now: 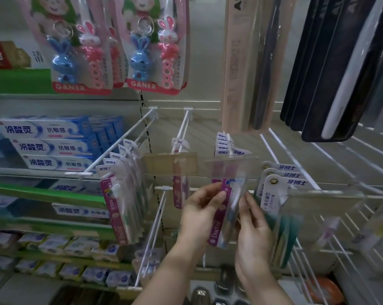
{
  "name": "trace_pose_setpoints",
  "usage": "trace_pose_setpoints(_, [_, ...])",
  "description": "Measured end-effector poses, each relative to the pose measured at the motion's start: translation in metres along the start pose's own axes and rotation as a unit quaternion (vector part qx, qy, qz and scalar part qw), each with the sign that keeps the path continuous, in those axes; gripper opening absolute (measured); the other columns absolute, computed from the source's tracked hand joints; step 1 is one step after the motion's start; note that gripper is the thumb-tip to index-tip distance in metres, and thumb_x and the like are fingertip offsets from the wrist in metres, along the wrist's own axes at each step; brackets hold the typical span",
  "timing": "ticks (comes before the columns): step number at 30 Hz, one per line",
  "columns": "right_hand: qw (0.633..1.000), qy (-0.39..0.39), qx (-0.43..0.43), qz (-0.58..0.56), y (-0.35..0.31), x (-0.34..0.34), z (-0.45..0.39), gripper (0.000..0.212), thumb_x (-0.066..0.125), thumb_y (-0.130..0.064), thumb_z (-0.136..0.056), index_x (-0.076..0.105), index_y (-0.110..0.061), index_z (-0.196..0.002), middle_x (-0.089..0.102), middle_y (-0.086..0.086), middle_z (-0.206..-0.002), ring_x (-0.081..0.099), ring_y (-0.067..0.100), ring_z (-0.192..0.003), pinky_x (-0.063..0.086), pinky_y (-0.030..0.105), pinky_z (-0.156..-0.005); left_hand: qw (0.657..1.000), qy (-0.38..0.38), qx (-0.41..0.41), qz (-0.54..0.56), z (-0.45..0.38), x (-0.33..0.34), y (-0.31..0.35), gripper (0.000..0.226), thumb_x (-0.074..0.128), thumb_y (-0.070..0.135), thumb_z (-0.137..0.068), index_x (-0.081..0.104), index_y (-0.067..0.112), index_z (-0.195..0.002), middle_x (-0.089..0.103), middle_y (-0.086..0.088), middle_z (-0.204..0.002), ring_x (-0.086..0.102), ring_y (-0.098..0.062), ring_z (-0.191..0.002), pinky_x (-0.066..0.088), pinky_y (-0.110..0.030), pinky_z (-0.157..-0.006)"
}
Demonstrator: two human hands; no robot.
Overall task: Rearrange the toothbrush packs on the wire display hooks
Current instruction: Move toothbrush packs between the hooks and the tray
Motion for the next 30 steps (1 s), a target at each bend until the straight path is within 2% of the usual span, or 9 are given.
trace_pose_setpoints(5, [0.998,-0.005,-0.028,0.061,-0.001,0.001,0.007,0.013,0.059,-0.036,-0.082,0.069,-0.043,-0.086,0.068,-0.013,-0.107,0.064,0.008,-0.101,0.05,0.032,-0.094,0.999,0.001,-0.035,0.011,-0.005,0.002,0.001,0.019,0.062,0.003,-0.087,0.071,0.019,-0.093,0.074,-0.001,-0.087,0.067,-0.012,-0.076,0.053,-0.021,-0.066])
trace_pose_setpoints(10, [0.991,-0.06,-0.006,0.118,0.005,0.005,0.011,0.016,0.059,-0.039,-0.082,0.067,-0.049,-0.092,0.069,-0.01,-0.111,0.065,0.01,-0.104,0.049,0.041,-0.098,0.999,0.014,-0.048,0.011,-0.007,-0.015,-0.003,0.018,0.063,0.006,-0.086,0.071,0.016,-0.1,0.072,-0.01,-0.099,0.067,-0.02,-0.086,0.053,-0.027,-0.07])
trace_pose_setpoints(13, [0.991,-0.049,-0.014,0.125,0.008,0.004,0.003,0.021,0.057,-0.023,-0.091,0.063,-0.042,-0.097,0.067,-0.017,-0.104,0.063,0.003,-0.098,0.049,0.033,-0.096,0.999,0.019,-0.043,-0.012,-0.005,-0.017,-0.005,0.016,0.064,0.009,-0.086,0.071,0.02,-0.097,0.073,-0.003,-0.095,0.068,-0.019,-0.088,0.053,-0.026,-0.071])
trace_pose_setpoints(17, [0.982,-0.047,-0.053,0.173,0.007,0.003,0.001,0.024,0.053,-0.016,-0.095,0.06,-0.035,-0.106,0.064,-0.017,-0.099,0.057,-0.013,-0.087,0.046,0.007,-0.078,0.999,0.032,-0.019,-0.036,-0.005,-0.014,-0.003,0.016,0.063,0.007,-0.087,0.069,0.016,-0.099,0.072,-0.007,-0.098,0.068,-0.018,-0.089,0.054,-0.024,-0.073])
trace_pose_setpoints(20, [0.953,-0.068,-0.119,0.27,0.015,0.0,0.01,0.031,0.053,-0.018,-0.094,0.055,-0.03,-0.122,0.061,-0.013,-0.119,0.057,-0.007,-0.106,0.044,0.018,-0.095,0.998,0.04,-0.003,-0.049,-0.004,-0.014,-0.002,0.015,0.064,0.005,-0.086,0.069,0.015,-0.096,0.072,-0.009,-0.097,0.068,-0.019,-0.088,0.056,-0.027,-0.078])
trace_pose_setpoints(23, [0.901,-0.059,-0.223,0.368,0.027,-0.002,0.022,0.062,0.058,-0.004,-0.088,0.035,-0.028,-0.14,0.037,-0.011,-0.145,0.036,0.01,-0.136,0.032,0.033,-0.112,0.995,0.048,0.016,-0.082,-0.001,-0.019,-0.003,0.012,0.066,0.004,-0.084,0.07,0.014,-0.089,0.073,-0.005,-0.09,0.07,-0.016,-0.086,0.055,-0.024,-0.077])
trace_pose_setpoints(26, [0.837,-0.072,-0.343,0.42,0.026,0.004,0.034,0.079,0.057,0.006,-0.082,0.021,-0.024,-0.146,0.019,-0.01,-0.152,0.017,0.008,-0.144,0.018,0.02,-0.116,0.991,0.088,0.031,-0.1,-0.001,-0.031,-0.003,0.012,0.065,0.0,-0.084,0.07,0.011,-0.085,0.073,-0.003,-0.082,0.069,-0.014,-0.079,0.054,-0.023,-0.075])
trace_pose_setpoints(28, [0.797,-0.1,-0.408,0.433,0.024,0.011,0.039,0.07,0.052,0.008,-0.082,0.028,-0.011,-0.145,0.028,0.003,-0.151,0.022,0.011,-0.143,0.017,0.015,-0.114,0.984,0.127,0.044,-0.118,-0.003,-0.04,-0.001,0.012,0.063,-0.001,-0.085,0.068,0.011,-0.086,0.071,-0.002,-0.079,0.066,-0.013,-0.076,0.054,-0.029,-0.078])
trace_pose_setpoints(30, [0.786,-0.149,-0.426,0.422,0.026,0.021,0.038,0.056,0.044,0.001,-0.085,0.038,-0.009,-0.139,0.038,0.001,-0.144,0.033,0.012,-0.138,0.026,0.022,-0.114,0.976,0.163,0.063,-0.129,-0.006,-0.05,0.002,0.012,0.059,-0.002,-0.087,0.065,0.009,-0.089,0.069,-0.005,-0.082,0.065,-0.017,-0.079,0.052,-0.035,-0.08])
Point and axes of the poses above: each hand's wrist, its own z-axis away from the middle knuckle, its own x-axis out of the palm, y = z × x, the point moved 2 cm from there along -z, towards the middle knuckle
